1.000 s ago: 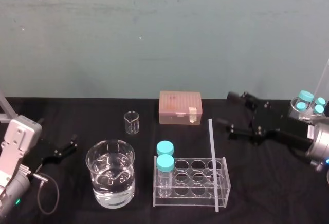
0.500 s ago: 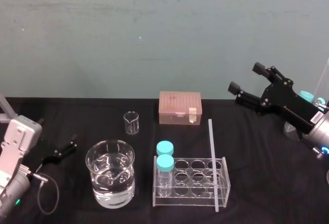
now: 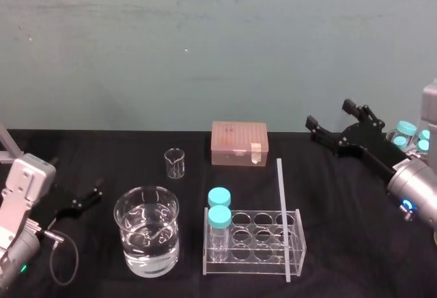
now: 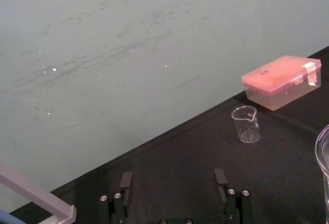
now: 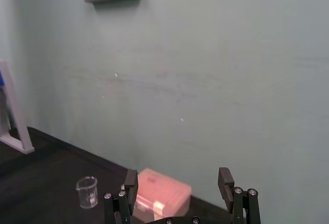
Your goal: Pick up the stirring rod with one hand, then place it down.
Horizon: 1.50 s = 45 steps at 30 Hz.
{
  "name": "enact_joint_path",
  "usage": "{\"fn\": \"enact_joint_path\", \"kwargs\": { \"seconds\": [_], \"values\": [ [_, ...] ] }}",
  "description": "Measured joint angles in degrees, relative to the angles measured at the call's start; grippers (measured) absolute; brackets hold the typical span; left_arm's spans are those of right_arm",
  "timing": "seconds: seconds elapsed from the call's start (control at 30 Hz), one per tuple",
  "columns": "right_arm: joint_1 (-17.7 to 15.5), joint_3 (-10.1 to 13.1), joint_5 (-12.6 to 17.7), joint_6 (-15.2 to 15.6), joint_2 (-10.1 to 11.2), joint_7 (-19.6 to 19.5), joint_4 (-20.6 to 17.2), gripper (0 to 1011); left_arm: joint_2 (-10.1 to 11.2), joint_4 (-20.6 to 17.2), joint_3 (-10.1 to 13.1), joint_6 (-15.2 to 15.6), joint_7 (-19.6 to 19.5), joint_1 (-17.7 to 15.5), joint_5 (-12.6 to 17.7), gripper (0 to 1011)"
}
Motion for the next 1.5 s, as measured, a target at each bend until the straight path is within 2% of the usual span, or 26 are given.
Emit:
{"fn": "enact_joint_path", "kwargs": {
  "seconds": [0.23, 0.37, 1.5],
  "values": [
    [0.0, 0.1, 0.2, 3.7, -1.7, -0.9, 2.5, 1003, 0.0, 0.0, 0.0, 0.0, 0.0, 0.0, 0.0, 1005],
    [-0.1, 0.8, 2.9, 6.8, -2.3, 1.1, 3.3, 1003, 0.0, 0.0, 0.0, 0.0, 0.0, 0.0, 0.0, 1005],
    [0.0, 0.4, 1.5, 5.3, -2.0, 0.2, 2.9, 1003, 0.0, 0.0, 0.0, 0.0, 0.0, 0.0, 0.0, 1005]
  ]
}}
